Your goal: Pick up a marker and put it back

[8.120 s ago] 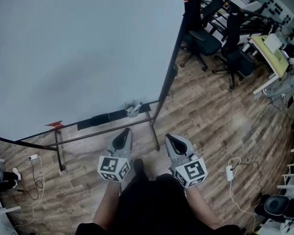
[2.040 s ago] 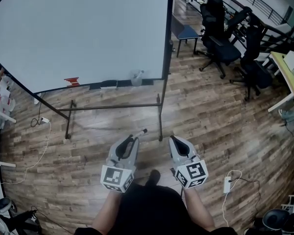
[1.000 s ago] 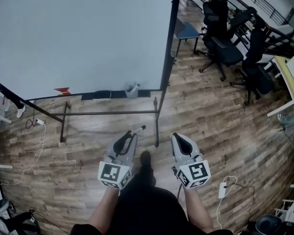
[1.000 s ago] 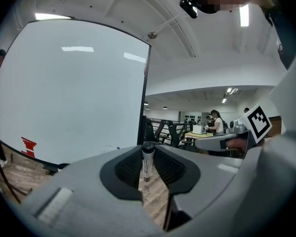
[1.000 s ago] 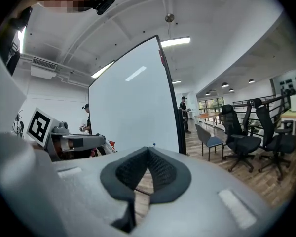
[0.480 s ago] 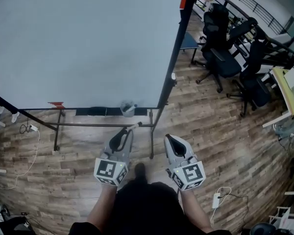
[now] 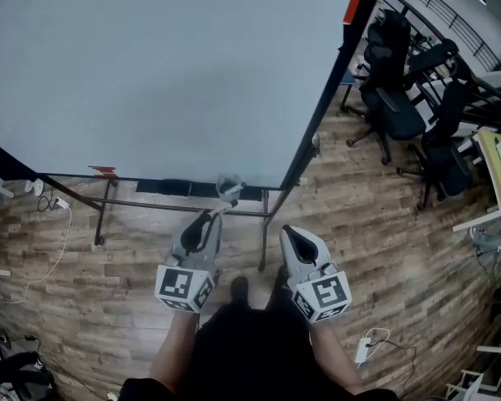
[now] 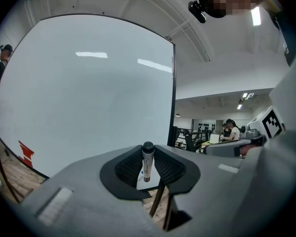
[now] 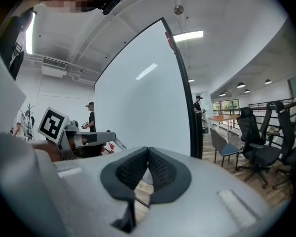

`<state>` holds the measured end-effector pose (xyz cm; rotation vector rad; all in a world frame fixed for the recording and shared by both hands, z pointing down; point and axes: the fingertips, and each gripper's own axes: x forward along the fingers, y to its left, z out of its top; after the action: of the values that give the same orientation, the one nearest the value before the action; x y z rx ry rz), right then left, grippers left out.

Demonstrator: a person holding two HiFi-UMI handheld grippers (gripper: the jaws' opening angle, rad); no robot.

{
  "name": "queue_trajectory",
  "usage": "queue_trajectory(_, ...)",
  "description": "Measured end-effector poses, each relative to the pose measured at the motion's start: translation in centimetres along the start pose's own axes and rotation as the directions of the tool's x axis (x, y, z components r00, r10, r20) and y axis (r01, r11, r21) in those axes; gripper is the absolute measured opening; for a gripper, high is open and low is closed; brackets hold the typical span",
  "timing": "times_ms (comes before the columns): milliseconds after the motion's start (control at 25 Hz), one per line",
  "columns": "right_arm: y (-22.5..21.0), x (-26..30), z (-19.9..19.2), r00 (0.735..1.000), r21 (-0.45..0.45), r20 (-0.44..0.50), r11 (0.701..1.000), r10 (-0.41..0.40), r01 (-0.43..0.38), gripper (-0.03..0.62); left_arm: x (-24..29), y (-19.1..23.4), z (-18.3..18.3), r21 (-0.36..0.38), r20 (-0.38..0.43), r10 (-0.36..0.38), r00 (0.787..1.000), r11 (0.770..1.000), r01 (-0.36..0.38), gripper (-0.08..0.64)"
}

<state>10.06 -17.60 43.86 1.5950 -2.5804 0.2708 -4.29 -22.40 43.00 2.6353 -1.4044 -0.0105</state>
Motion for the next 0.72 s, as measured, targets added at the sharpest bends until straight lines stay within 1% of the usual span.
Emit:
queue_trajectory(160,-0.3,1.6,-0.2,0.997,-0.014,-0.027,0.997,0.072,-0.072,0.002,0.4,0.9,0.0,0.0,0.006,0.068,0.998,0.998,-0.068,0.083)
queue_trajectory(320,-1.5,3.0,0.6,0.99,-0.023,-0.039,0.991,0.134,-0.135,0.002,1.6,1.9,-0.3,0.01,0.011,0.142,0.99,0.99,-0.143,0.083)
queue_trajectory(520,-2.6,4.3,1.8,0.977,-0.045,-0.049,0.976,0.209,-0.211,0.002,3.6,3.2,-1.7,0.044,-0.025,0.229,0.973,0.973,-0.228,0.083)
queue_trajectory(720,-3.9,5.3,1.6,0.963,-0.049,-0.07,0.964,0.259,-0.262,0.002,5.9,3.9,-3.6,0.082,-0.074,0.278,0.958,0.959,-0.272,0.083)
